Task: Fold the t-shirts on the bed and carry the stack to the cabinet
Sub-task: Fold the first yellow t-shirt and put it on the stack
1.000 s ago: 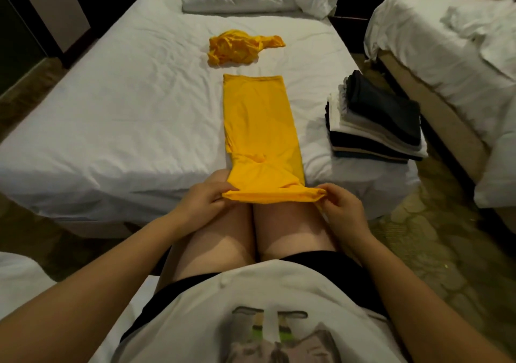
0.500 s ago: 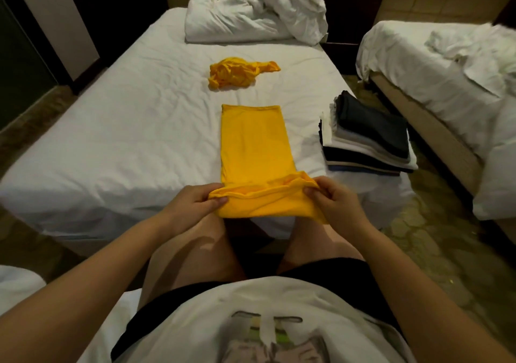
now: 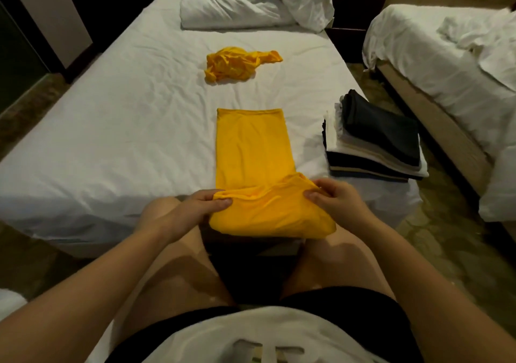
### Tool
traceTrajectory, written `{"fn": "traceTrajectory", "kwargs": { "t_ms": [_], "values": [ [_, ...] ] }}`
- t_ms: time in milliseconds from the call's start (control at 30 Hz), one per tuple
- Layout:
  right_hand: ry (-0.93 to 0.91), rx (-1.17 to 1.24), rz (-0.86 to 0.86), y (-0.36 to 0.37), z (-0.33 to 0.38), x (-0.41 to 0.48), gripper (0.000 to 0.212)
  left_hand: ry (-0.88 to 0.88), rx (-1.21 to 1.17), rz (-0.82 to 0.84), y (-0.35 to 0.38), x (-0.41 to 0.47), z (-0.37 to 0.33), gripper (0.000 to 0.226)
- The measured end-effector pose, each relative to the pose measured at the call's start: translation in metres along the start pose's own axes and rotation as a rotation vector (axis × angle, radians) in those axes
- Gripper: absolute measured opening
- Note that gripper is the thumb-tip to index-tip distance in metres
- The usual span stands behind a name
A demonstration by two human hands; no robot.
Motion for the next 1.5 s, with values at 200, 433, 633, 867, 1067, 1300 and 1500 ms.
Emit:
{"fn": "traceTrajectory", "kwargs": {
  "t_ms": [200,433,633,867,1067,1300,1500],
  "values": [
    [0.007,0.197,-0.125,-0.031,0.04,0.092,0.005,-0.162,-0.43,0.025,-0.032,0.08,-0.029,0.101],
    [0.222,0.582,-0.171,-0.047,0.03,0.291,0.039,-0.243,-0.606,-0.131,-0.115,0.222,-0.04,0.067],
    [0.5,0.623,-0.337,0.017,-0.083,0.339,0.056,-0.446,-0.628,-0.219,-0.139,0.267,0.05,0.05],
    [0.287,0.574,-0.43,-0.001,-0.067,0.359,0.021,-0.357,-0.769,-0.345,-0.15,0.274,0.058,0.045],
    [0.436,0.434,-0.321,0.004,-0.076,0.358,0.06,-0.429,-0.771,-0.315,-0.144,0.272,0.064,0.064],
    [0.461,0.278,-0.125,0.018,-0.078,0.3,0.076,-0.435,-0.44,-0.261,-0.128,0.227,0.067,0.104],
    [0.438,0.262,-0.077,0.04,-0.084,0.207,0.072,-0.397,-0.003,-0.32,-0.108,0.174,0.079,0.117]
  ]
}}
Point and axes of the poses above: each hand's wrist, its own x-axis towards the middle knuckle, its own y-axis out of the palm, z = x × y, the point moved 8 cm from there along x, towards the middle knuckle, and after that the axes turned 6 degrees about x, right-handed, at the moved point
